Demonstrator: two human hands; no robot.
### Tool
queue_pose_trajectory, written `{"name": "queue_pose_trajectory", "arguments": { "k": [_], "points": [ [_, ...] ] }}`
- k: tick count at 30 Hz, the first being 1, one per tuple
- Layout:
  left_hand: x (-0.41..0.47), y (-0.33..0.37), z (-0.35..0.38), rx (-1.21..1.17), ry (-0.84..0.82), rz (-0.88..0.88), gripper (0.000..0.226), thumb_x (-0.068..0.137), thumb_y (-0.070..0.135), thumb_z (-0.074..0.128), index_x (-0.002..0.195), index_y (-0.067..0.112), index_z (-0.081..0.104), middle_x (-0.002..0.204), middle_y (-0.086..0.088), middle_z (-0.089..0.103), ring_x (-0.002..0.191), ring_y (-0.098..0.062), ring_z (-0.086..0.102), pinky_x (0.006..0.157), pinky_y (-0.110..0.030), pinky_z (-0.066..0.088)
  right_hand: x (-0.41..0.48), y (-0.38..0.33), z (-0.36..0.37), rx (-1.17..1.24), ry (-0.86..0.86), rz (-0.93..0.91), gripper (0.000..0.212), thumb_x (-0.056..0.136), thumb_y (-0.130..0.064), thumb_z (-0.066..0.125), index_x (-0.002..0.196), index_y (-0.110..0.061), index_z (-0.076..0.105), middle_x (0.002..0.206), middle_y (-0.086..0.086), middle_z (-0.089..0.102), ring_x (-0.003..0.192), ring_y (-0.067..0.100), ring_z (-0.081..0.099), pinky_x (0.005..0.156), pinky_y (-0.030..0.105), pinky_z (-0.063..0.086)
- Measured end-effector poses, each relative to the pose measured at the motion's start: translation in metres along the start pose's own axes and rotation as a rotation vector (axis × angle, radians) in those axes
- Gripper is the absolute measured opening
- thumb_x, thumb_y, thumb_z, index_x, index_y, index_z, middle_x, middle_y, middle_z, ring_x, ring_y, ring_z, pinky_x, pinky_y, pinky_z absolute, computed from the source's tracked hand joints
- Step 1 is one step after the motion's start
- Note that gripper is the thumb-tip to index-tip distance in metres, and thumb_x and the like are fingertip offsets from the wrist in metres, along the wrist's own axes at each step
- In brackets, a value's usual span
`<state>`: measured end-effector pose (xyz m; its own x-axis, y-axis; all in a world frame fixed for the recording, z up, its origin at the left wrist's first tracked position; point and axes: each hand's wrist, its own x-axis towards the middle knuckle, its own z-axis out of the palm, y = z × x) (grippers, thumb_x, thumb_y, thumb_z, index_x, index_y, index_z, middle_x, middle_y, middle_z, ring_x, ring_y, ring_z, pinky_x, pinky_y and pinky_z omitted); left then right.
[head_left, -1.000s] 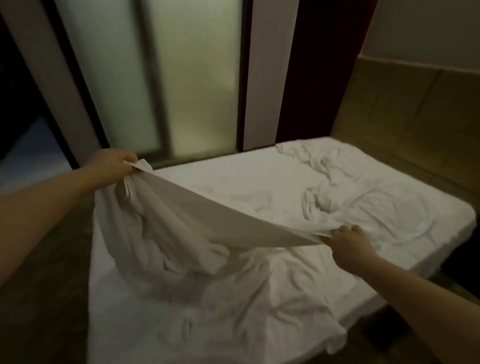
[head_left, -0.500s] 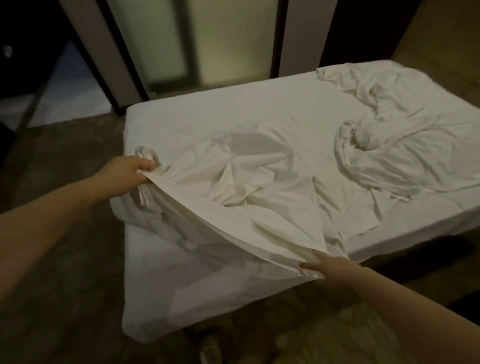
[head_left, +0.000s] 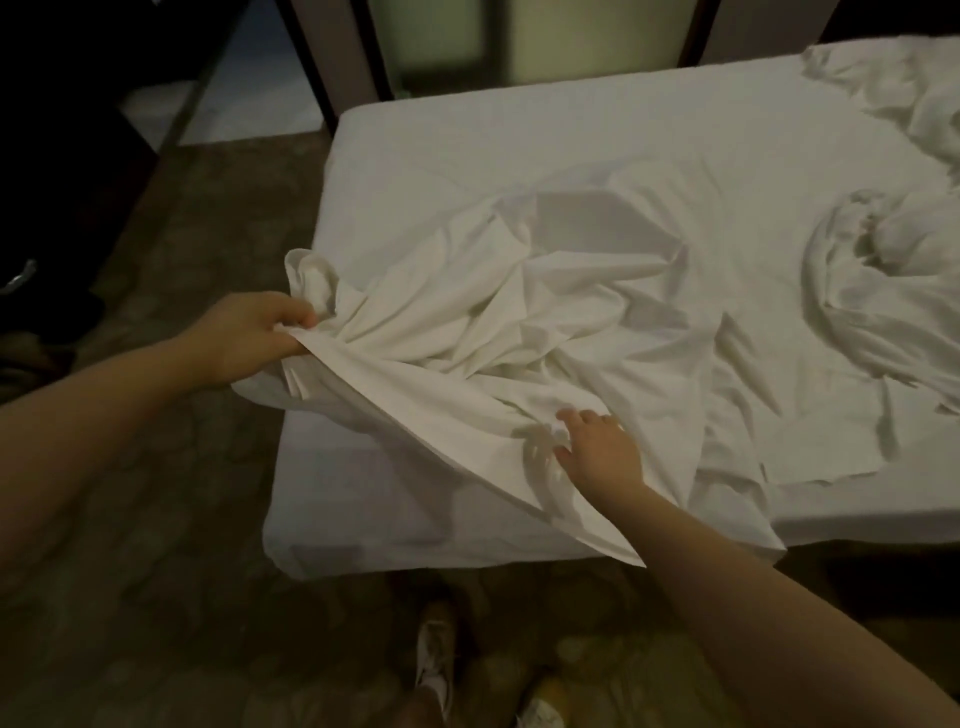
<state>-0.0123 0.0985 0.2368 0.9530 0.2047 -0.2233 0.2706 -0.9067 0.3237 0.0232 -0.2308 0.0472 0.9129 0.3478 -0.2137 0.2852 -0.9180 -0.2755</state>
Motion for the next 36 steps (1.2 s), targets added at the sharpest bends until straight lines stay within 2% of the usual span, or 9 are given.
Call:
{"name": "queue_pose_trajectory", "arguments": {
  "k": [5,10,14,17,19,22,25,30,36],
  "points": [
    [0.005,-0.013,0.013,0.027,0.075,-0.009,0.015,0.085,0.014,0.064,0.1,0.015,0.064,0.092,0.0,0.055,0.087,-0.017,0.052,0.078,-0.029,0.037,0.046,0.003,0.039,-0.123,0.128,0.024,0.033,0.09,-0.021,0.046,0.122,-0.015,0.054,0.118,0.007,0.058,0.106,0.03,0.053,0.088,0.04,0.041],
    [0.002,-0.028,0.017,0.028,0.057,0.011,0.012,0.086,0.016,0.063,0.099,0.014,0.063,0.084,0.006,0.053,0.077,-0.01,0.05,0.069,-0.021,0.036,0.037,0.012,0.005,0.563,0.242,0.133,0.027,0.097,-0.014,0.04,0.119,-0.01,0.056,0.107,0.013,0.062,0.095,0.03,0.057,0.079,0.031,0.039],
    [-0.001,-0.033,0.007,0.083,-0.033,0.022,0.022,0.088,0.02,0.064,0.106,0.008,0.067,0.106,-0.011,0.061,0.097,-0.024,0.053,0.079,-0.027,0.031,0.01,0.043,-0.065,0.746,0.563,0.273,0.023,0.087,-0.017,0.044,0.103,-0.01,0.059,0.086,0.007,0.058,0.078,0.02,0.05,0.064,0.026,0.03],
    [-0.003,-0.027,0.001,-0.072,-0.02,-0.009,0.02,0.085,0.006,0.063,0.078,0.023,0.07,0.094,-0.002,0.066,0.089,-0.021,0.056,0.073,-0.022,0.037,-0.008,0.071,-0.116,0.792,0.678,0.385,0.019,0.087,-0.021,0.044,0.092,-0.015,0.061,0.084,0.005,0.057,0.08,0.019,0.05,0.065,0.025,0.031],
    [-0.003,-0.018,-0.002,-0.131,-0.012,-0.008,0.025,0.085,0.007,0.063,0.071,0.027,0.064,0.082,0.005,0.06,0.082,-0.017,0.053,0.069,-0.023,0.037,-0.019,0.084,-0.136,0.705,0.639,0.406,0.019,0.09,-0.021,0.043,0.081,-0.011,0.056,0.078,0.007,0.053,0.076,0.02,0.047,0.06,0.032,0.029],
    [-0.006,-0.001,-0.011,-0.14,0.032,0.023,0.011,0.085,0.006,0.063,0.092,0.015,0.065,0.097,-0.002,0.056,0.095,-0.019,0.048,0.083,-0.029,0.033,-0.033,0.085,-0.142,0.595,0.488,0.444,0.034,0.095,-0.03,0.041,0.08,-0.005,0.058,0.077,0.009,0.055,0.076,0.025,0.049,0.061,0.034,0.035],
    [-0.01,0.005,-0.024,-0.011,0.059,0.098,0.023,0.084,0.007,0.064,0.107,0.007,0.066,0.103,-0.008,0.056,0.094,-0.019,0.046,0.082,-0.029,0.033,-0.044,0.083,-0.126,0.393,0.165,0.53,0.053,0.099,-0.046,0.029,0.1,-0.009,0.066,0.098,0.016,0.06,0.095,0.031,0.055,0.081,0.036,0.039],
    [-0.014,-0.002,-0.044,0.084,0.096,0.071,0.032,0.084,0.01,0.065,0.116,0.006,0.063,0.117,-0.016,0.059,0.094,-0.018,0.045,0.085,-0.032,0.035,-0.058,0.088,-0.076,0.239,-0.286,0.659,0.069,0.099,-0.051,0.014,0.131,-0.002,0.05,0.14,0.02,0.046,0.127,0.033,0.043,0.107,0.04,0.03],
    [-0.026,0.008,-0.063,0.179,-0.009,0.343,0.027,0.085,0.03,0.064,0.101,0.008,0.07,0.099,-0.009,0.064,0.091,-0.025,0.058,0.075,-0.026,0.037,-0.043,0.026,-0.103,0.336,-0.256,0.299,0.057,0.085,-0.035,0.063,0.137,-0.026,0.042,0.132,0.004,0.05,0.118,0.021,0.05,0.097,0.035,0.04]
  ]
}}
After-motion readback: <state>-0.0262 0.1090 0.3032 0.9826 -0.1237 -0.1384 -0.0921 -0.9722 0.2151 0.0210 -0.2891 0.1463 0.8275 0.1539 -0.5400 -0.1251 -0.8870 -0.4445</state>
